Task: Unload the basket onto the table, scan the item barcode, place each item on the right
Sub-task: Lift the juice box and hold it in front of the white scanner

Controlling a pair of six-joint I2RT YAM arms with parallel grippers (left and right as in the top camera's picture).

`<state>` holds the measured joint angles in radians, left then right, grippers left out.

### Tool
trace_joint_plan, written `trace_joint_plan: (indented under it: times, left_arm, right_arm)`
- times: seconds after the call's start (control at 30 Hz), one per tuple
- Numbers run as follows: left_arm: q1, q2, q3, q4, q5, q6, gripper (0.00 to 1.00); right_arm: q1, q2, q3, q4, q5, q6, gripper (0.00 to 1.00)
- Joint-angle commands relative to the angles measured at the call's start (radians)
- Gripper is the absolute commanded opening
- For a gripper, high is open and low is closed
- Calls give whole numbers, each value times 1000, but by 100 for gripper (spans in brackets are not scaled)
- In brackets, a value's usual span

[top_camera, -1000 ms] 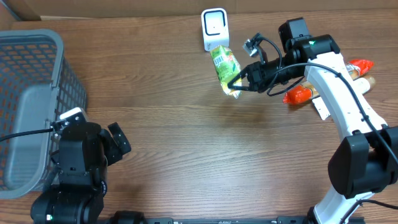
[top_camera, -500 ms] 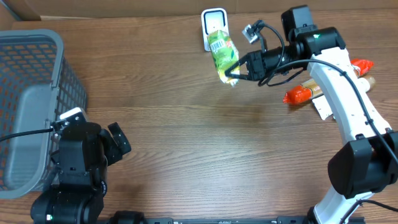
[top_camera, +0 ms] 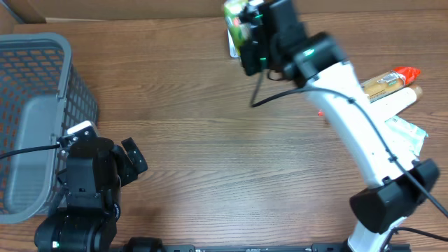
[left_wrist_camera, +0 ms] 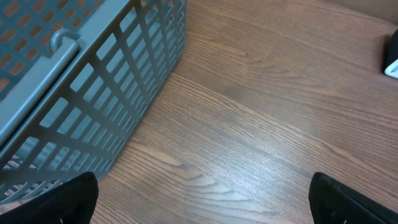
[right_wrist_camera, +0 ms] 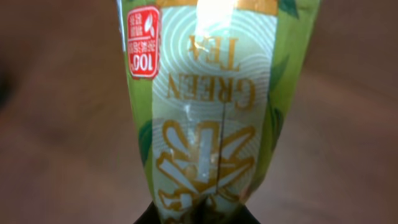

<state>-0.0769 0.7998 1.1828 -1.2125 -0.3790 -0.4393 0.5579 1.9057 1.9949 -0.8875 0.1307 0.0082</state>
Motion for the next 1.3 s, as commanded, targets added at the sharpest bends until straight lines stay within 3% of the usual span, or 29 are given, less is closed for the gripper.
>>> trace_joint_plan:
  times: [0.0,0.07,0.23,0.5,0.8,1.27]
  left_arm:
    - [3,-1,0,0,-13,-10,100]
    - [3,-2,0,0,-13,-10,99]
    - [3,-2,0,0,-13,-10,100]
    - [3,-1,0,0,-13,-10,100]
    - [3,-1,0,0,-13,-10,99]
    - [3,-2,0,0,-13,-10,100]
  right_arm:
    - [20,50,6,128,512,-20,4]
    - [20,92,6,215,541,-74,4]
    - [-19,239,6,427,542,-459,4]
    - [-57,438,6,707,549,-958,4]
    - [-80,509,6,859,550,-1012,4]
    - [-97,510,6,830,602,-1050,4]
